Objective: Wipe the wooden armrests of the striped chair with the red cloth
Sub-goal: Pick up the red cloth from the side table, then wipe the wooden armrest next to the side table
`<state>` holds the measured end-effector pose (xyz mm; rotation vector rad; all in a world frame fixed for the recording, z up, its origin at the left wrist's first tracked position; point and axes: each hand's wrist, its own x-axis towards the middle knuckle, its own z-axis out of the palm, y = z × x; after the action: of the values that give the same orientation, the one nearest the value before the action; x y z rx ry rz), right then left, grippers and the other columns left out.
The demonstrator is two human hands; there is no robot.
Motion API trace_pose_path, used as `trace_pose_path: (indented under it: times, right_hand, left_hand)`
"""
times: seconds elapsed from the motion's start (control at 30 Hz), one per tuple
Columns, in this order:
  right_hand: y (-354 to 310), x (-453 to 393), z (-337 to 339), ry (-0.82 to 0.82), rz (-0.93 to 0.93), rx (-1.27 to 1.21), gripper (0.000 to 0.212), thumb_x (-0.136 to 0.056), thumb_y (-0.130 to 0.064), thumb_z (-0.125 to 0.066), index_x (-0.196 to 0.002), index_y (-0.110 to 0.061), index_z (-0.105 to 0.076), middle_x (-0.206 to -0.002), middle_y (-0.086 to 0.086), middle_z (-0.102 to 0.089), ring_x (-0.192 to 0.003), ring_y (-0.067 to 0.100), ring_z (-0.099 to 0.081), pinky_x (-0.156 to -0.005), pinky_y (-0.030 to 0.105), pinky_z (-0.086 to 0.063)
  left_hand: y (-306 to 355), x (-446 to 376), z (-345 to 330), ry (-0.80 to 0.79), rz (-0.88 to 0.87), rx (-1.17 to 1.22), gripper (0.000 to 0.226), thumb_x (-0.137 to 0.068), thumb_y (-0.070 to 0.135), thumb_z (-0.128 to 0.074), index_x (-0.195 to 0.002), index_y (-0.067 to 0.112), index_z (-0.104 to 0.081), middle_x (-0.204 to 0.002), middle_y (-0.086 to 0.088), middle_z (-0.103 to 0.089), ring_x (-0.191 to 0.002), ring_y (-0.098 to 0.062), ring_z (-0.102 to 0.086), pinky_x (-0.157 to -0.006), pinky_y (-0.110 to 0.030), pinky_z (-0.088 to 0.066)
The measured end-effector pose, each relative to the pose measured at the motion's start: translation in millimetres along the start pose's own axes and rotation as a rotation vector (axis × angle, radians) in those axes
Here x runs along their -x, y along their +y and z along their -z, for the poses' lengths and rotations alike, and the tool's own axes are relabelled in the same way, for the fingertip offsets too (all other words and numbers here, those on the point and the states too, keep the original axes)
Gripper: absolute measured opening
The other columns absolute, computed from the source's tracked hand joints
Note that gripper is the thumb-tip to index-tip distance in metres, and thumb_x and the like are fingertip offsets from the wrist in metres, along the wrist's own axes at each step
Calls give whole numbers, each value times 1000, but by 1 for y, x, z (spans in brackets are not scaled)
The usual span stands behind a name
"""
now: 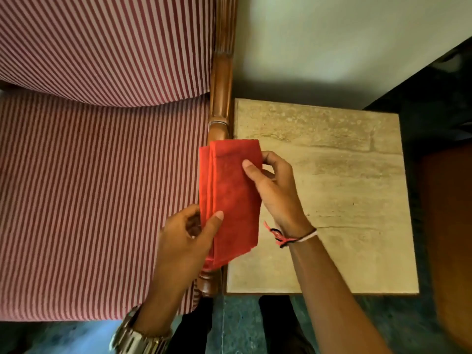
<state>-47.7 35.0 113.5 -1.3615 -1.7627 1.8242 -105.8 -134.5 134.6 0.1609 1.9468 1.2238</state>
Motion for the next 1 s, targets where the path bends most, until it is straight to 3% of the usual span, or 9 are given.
trace_pose_path:
  times: [0.03,0.13,0.27,0.37,0.5,0.6,0.7,0.83,1.0]
  right_hand:
    - [3,-3,-14,38,16,100,21,-96,-21,-67,-111,-7,-69,-115,9,-73,-98,24,-73,-83,38,-60]
    - [19,-10,-41,132,63,404,22,-94,-23,-69,-110,-8,-67,-120,11,-61,-107,26,-66,-85,26,-48]
    - [31,4,-58,307,230,596,58,-97,-33,-64,-146,-8,-44,-144,13,-48,-133,25,-50,-105,28,-43]
    - [38,22,-73,446,470,788,60,-102,-39,-53,-153,-10,-37,-155,12,-45,-144,24,-43,-115,36,-39]
    - [66,39,-101,180,404,1063,63,-107,-36,-41,-161,-10,-21,-171,15,-15,-160,30,-14,-128,48,-24]
    - [79,31,-112,158,362,1130,65,-108,-32,-38,-163,-12,-10,-172,16,0,-161,31,0,-130,48,-17]
    - [67,-5,-118,237,393,1215,64,-107,-32,-35,-163,-14,-10,-172,15,-2,-161,32,-3,-130,47,-19]
    - [49,-39,-128,292,403,1246,63,-107,-32,-33,-164,-16,-9,-172,15,-3,-161,32,-3,-130,47,-18]
    - [90,50,-127,259,339,1240,65,-108,-32,-38,-164,-17,-9,-173,12,-2,-161,29,-4,-129,48,-24]
  left_hand:
    - [-9,-8,9,9,4,-16,6,-86,35,-72,-92,34,-70,-88,10,-79,-86,-9,-76,-74,-27,-64]
    - [-33,-30,19,3,-8,-104,10,-93,26,-68,-98,19,-72,-92,-1,-77,-88,-19,-75,-83,-43,-63]
    - [-62,-46,33,-21,-99,-188,26,-94,43,-61,-100,19,-69,-85,8,-72,-79,-11,-70,-64,-12,-53]
    - [-87,-67,56,55,-259,-404,48,-98,55,-42,-125,21,-60,-111,6,-68,-102,-10,-65,-79,-18,-52]
    - [-126,-124,86,171,-479,-972,58,-103,50,-35,-148,14,-43,-149,-15,-49,-135,-29,-50,-107,-44,-45]
    - [-161,-170,99,63,-498,-1209,68,-104,52,-32,-160,14,-24,-166,-24,-22,-154,-38,-25,-122,-57,-29]
    - [-195,-195,97,93,-599,-1248,71,-104,53,-24,-162,15,-13,-169,-23,-11,-158,-36,-11,-126,-56,-19]
    - [-211,-203,97,185,-695,-1234,70,-104,52,-29,-163,17,-12,-170,-21,-12,-159,-34,-11,-127,-54,-18]
    - [-202,-199,97,172,-682,-1236,70,-103,52,-27,-162,14,-17,-169,-22,-14,-158,-35,-14,-126,-54,-20]
